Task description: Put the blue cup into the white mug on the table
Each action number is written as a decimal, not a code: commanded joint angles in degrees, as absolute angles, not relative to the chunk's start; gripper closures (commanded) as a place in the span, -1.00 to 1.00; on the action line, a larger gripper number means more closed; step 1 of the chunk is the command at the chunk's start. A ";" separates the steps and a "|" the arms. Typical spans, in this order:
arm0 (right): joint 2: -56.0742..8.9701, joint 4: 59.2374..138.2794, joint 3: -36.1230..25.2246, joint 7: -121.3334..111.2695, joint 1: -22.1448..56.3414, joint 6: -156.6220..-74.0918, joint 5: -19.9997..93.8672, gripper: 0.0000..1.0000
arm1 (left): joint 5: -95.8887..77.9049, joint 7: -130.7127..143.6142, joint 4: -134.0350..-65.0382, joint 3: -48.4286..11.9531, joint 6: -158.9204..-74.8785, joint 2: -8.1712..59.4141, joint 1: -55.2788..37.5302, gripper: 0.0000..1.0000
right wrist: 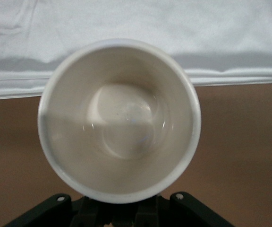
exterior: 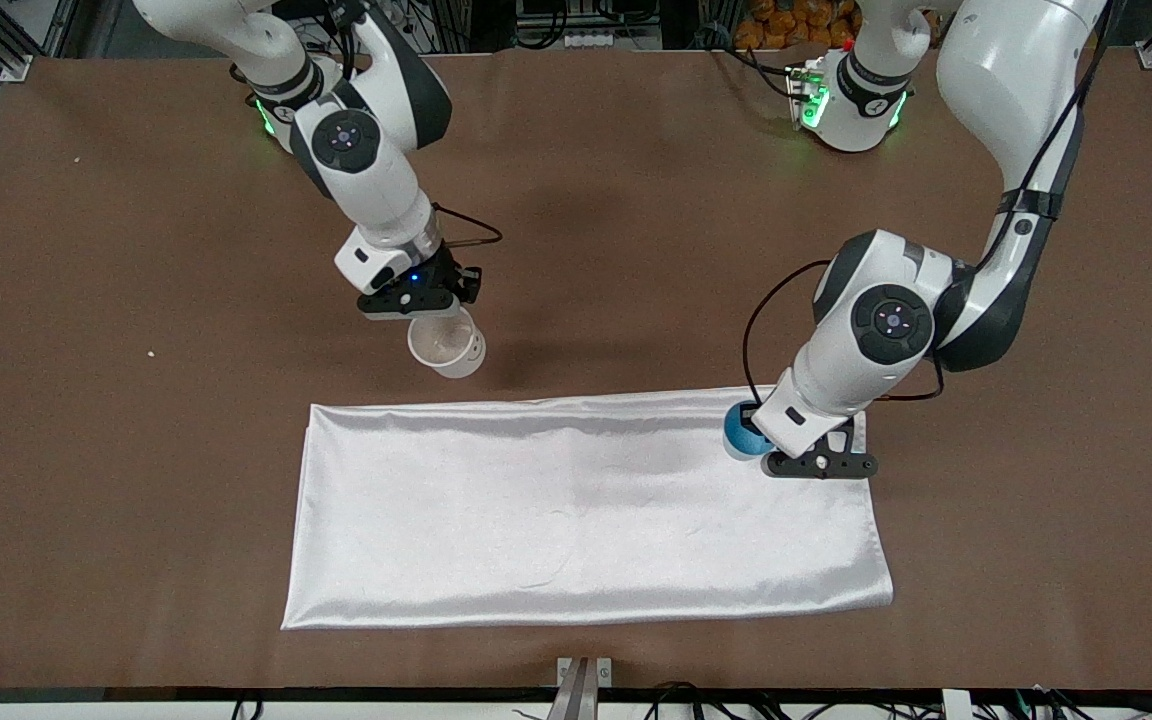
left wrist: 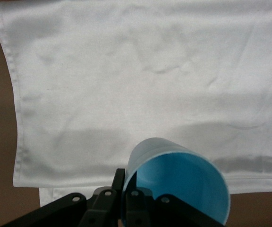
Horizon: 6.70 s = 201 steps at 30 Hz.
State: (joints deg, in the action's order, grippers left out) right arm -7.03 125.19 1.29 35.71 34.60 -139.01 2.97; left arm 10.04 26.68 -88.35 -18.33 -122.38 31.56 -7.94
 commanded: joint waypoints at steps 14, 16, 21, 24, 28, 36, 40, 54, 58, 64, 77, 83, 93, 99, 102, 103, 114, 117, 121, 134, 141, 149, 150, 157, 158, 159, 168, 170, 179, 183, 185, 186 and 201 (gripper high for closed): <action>-14.84 120.95 1.14 58.88 44.56 -139.83 -9.76 1.00 | 11.60 30.50 -88.86 -18.11 -121.55 31.55 -9.49 1.00; -16.34 119.27 1.14 59.15 45.00 -139.83 -9.49 1.00 | 11.60 30.50 -88.86 -18.11 -121.55 31.55 -9.49 1.00; -19.68 116.11 1.14 60.29 46.40 -140.18 -9.14 1.00 | 11.69 30.50 -88.86 -18.11 -121.82 31.99 -9.49 1.00; -21.26 115.14 1.14 61.43 47.37 -141.50 -9.14 1.00 | 11.86 30.41 -88.86 -17.84 -122.08 32.34 -9.49 1.00; -22.58 115.05 1.14 63.10 47.99 -144.22 -9.14 1.00 | 13.88 30.50 -88.86 -17.93 -122.17 32.87 -9.49 1.00; -25.22 113.82 1.14 64.25 49.39 -144.75 -9.32 1.00 | 14.41 30.67 -88.86 -18.02 -122.17 33.13 -9.49 1.00; -26.71 112.94 1.05 65.47 50.01 -144.84 -9.67 1.00 | 14.33 31.64 -88.86 -18.02 -122.17 33.22 -9.67 1.00; -28.92 111.97 0.88 66.62 51.06 -145.81 -9.93 1.00 | 14.50 32.26 -88.86 -17.93 -122.17 33.84 -10.20 1.00; -29.18 111.62 0.88 66.62 51.15 -145.81 -9.93 0.76 | 14.50 32.26 -88.86 -18.02 -122.17 33.66 -10.20 1.00; -29.27 111.36 0.88 66.53 51.15 -145.72 -10.02 -0.10 | 14.50 32.34 -88.86 -18.02 -122.17 33.66 -10.20 1.00; -28.48 110.21 0.79 66.27 50.98 -144.67 -9.93 -1.00 | 14.33 32.52 -88.86 -18.11 -122.17 33.05 -10.20 1.00; -26.19 107.06 0.70 65.48 50.54 -138.71 -9.84 -1.00 | 13.71 34.09 -89.03 -18.19 -121.99 32.08 -11.16 1.00; -26.10 97.65 0.79 56.70 44.31 -123.93 -9.05 -1.00 | 13.80 42.00 -90.53 -20.04 -119.27 29.79 -15.20 1.00; -26.02 96.68 0.79 45.55 35.79 -122.17 -9.14 -1.00 | 13.71 44.82 -90.53 -22.14 -118.74 29.44 -15.29 1.00; -26.10 95.19 0.70 39.31 30.96 -120.68 -9.14 -1.00 | 13.71 47.28 -90.53 -23.64 -118.74 29.44 -15.29 1.00; -26.10 94.66 0.70 37.37 29.37 -120.33 -9.14 -1.00 | 13.71 48.16 -90.53 -23.99 -118.74 29.44 -15.38 1.00; -28.30 90.62 0.70 10.83 11.44 -120.67 -9.32 -1.00 | 13.62 61.07 -90.18 -29.27 -116.10 29.53 -19.59 1.00; -28.30 89.56 0.70 6.95 8.97 -120.59 -9.67 -1.00 | 13.62 63.54 -90.18 -29.27 -115.93 29.79 -21.61 1.00; -28.13 87.63 0.70 5.54 8.08 -119.97 -9.84 -1.00 | 13.62 66.09 -90.18 -29.27 -115.93 30.23 -23.29 1.00; -27.25 85.60 1.14 -8.68 2.82 -115.75 -8.36 -0.57 | 14.33 67.76 -90.00 -29.27 -116.72 33.84 -26.02 1.00; -27.07 86.04 0.70 -10.98 -0.44 -113.82 -3.60 -1.00 | 14.33 67.59 -89.82 -29.00 -117.77 35.42 -26.02 1.00; -23.65 89.90 0.70 -12.22 -2.99 -112.85 -3.08 -1.00 | 14.24 67.68 -88.95 -28.92 -119.97 37.09 -26.02 1.00; -22.95 90.87 0.70 -12.22 -2.99 -113.11 -3.08 -1.00 | 14.24 67.68 -88.77 -28.92 -119.97 37.18 -25.93 1.00; -14.96 99.83 0.70 -11.17 -3.16 -113.73 -2.90 -1.00 | 14.41 66.45 -87.80 -28.22 -121.37 38.23 -26.01 -1.00; -13.55 101.32 0.70 -10.90 -3.16 -113.90 -2.90 -1.00 | 14.59 66.36 -87.80 -27.86 -121.72 38.23 -26.02 -1.00; -12.32 102.64 0.70 -10.72 -3.08 -114.17 -2.90 -1.00 | 14.76 66.36 -87.63 -27.69 -121.73 38.23 -26.02 -1.00; -1.15 113.28 0.62 -10.63 -3.87 -114.61 2.63 -1.00 | 15.73 62.67 -85.17 -26.46 -121.73 35.95 -24.09 -1.00; -0.09 113.90 0.70 -10.63 -3.87 -114.44 2.99 -1.00 | 15.73 60.66 -85.17 -26.37 -121.73 34.81 -23.30 -1.00; 1.84 113.73 0.70 -10.63 -3.87 -113.91 2.99 -1.00 | 15.29 49.67 -85.17 -26.72 -117.87 27.08 -15.83 -1.00; 2.11 113.12 0.79 -10.63 -3.78 -114.08 2.99 -1.00 | 15.47 47.82 -85.17 -26.54 -114.62 23.74 -13.81 -1.00; 2.11 111.89 0.88 -10.63 -3.69 -113.99 2.99 -1.00 | 15.29 45.98 -85.17 -26.54 -113.30 22.33 -12.57 -1.00; 2.11 111.45 0.88 -10.63 -3.69 -113.99 2.99 -1.00 | 15.21 44.84 -85.17 -26.54 -112.59 21.63 -11.87 -1.00; 2.11 101.88 1.05 -6.95 -3.78 -105.31 2.29 -1.00 | 11.34 43.15 -85.17 -26.81 -107.05 14.68 -1.86 -1.00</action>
State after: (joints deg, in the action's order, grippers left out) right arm 1.44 106.78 0.14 -10.33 -2.79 -111.61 2.04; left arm 13.85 44.08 -83.75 -26.41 -107.84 16.90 -4.99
